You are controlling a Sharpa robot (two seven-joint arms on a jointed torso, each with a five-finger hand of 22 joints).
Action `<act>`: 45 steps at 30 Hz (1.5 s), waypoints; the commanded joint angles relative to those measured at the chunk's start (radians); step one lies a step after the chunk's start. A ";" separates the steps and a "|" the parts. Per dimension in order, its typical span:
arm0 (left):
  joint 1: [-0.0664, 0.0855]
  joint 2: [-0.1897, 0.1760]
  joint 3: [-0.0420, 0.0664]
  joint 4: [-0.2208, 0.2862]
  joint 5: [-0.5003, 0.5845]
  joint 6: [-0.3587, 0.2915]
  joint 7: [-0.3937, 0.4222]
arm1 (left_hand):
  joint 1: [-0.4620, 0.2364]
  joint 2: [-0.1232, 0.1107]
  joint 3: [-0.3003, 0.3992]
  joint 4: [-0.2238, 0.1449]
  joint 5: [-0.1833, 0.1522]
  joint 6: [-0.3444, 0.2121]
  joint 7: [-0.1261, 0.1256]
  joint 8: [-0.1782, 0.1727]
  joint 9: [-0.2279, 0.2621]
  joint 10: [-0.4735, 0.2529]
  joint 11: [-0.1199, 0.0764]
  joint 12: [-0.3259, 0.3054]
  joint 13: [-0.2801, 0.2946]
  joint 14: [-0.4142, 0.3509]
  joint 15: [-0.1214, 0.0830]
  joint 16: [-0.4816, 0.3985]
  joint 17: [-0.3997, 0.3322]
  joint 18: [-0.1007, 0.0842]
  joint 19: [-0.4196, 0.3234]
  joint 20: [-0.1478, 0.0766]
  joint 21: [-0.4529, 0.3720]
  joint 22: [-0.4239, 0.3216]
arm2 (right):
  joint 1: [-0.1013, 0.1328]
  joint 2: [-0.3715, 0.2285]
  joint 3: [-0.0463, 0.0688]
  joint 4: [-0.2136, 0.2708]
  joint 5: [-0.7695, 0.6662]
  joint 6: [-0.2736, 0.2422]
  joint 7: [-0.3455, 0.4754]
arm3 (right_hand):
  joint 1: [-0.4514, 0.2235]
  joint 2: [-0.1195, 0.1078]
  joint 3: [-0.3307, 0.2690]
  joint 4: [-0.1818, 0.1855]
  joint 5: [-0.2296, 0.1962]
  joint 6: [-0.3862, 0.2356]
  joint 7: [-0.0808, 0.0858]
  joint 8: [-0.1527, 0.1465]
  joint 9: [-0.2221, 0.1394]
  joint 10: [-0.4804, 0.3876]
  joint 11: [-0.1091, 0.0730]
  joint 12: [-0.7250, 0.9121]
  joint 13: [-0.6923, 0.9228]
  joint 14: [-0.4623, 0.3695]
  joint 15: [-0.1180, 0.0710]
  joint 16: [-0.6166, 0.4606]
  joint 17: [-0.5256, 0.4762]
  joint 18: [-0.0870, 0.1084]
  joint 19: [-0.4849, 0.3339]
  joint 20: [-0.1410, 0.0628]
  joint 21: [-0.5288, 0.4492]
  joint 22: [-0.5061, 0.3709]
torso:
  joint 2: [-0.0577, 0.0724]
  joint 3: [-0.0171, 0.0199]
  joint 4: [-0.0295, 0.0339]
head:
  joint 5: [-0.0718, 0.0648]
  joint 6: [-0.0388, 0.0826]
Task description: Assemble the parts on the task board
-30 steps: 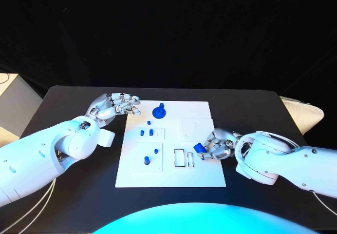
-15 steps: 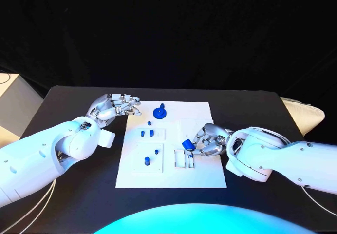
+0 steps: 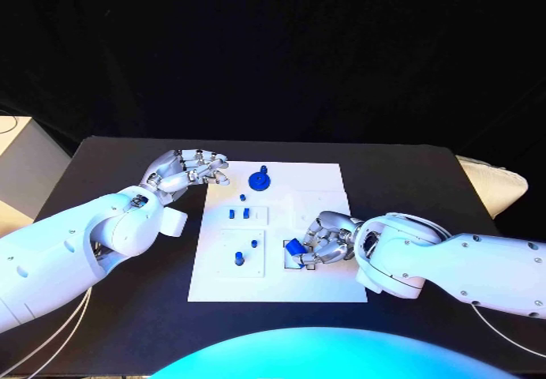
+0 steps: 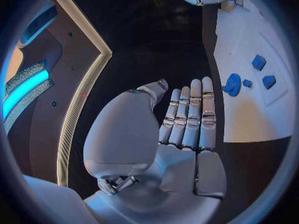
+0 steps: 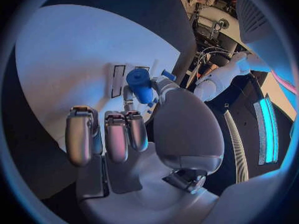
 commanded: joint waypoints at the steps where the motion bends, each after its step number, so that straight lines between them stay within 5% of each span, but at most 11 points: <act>1: -0.001 0.002 0.001 0.003 0.006 0.014 0.005 | -0.003 0.006 -0.007 0.001 0.001 -0.003 0.005 0.006 -0.001 -0.004 0.001 0.001 0.001 -0.010 0.000 0.004 0.001 -0.004 0.002 0.008 -0.003 -0.001 | -0.002 0.007 0.000 -0.003 -0.020 0.039 -0.019 | -0.011 0.002 0.016 -0.007 -0.008 0.024 -0.018 0.002 0.021 0.053 -0.003 -0.004 0.194 0.099 -0.003 0.004 0.242 -0.018 0.080 -0.006 -0.001 0.222 | -0.001 0.0004 0.0002 | 0.000 0.000; 36: -0.001 0.000 0.001 0.002 0.006 0.014 0.003 | -0.006 0.008 -0.008 0.004 0.001 -0.003 0.005 0.007 -0.001 -0.005 0.001 0.002 0.001 -0.011 0.000 0.004 0.002 -0.004 0.003 0.008 -0.005 -0.002 | -0.007 0.033 0.000 -0.030 -0.042 0.030 -0.027 | -0.124 0.021 0.029 -0.005 -0.015 0.037 -0.021 0.006 0.030 0.063 -0.005 0.008 0.207 0.102 -0.004 0.011 0.255 -0.021 0.083 -0.006 0.016 0.228 | 0.000 0.0004 -0.0005 | -0.002 -0.001; 40: -0.001 0.000 0.001 0.002 0.006 0.014 0.003 | -0.006 0.008 -0.008 0.004 0.001 -0.003 0.005 0.007 -0.001 -0.005 0.001 0.002 0.001 -0.011 0.000 0.004 0.002 -0.004 0.003 0.008 -0.005 -0.002 | -0.007 0.035 0.000 -0.027 -0.042 0.030 -0.021 | -0.186 0.007 0.006 -0.006 -0.015 0.040 -0.023 0.009 0.035 0.064 -0.007 0.008 0.208 0.102 -0.006 0.012 0.256 -0.021 0.084 -0.007 0.018 0.229 | 0.000 0.0003 0.0002 | -0.003 -0.001; 45: -0.001 0.000 0.001 0.002 0.006 0.014 0.003 | -0.006 0.008 -0.008 0.004 0.001 -0.003 0.005 0.007 -0.001 -0.005 0.001 0.002 0.001 -0.011 0.000 0.004 0.002 -0.004 0.003 0.008 -0.005 -0.002 | -0.007 0.034 0.000 -0.021 -0.045 0.029 -0.014 | -0.236 0.013 -0.067 -0.005 -0.144 0.039 -0.027 0.016 0.047 0.066 -0.009 0.009 0.211 0.103 -0.008 0.013 0.258 -0.021 0.084 -0.009 0.021 0.231 | 0.000 0.0007 0.0001 | -0.003 0.000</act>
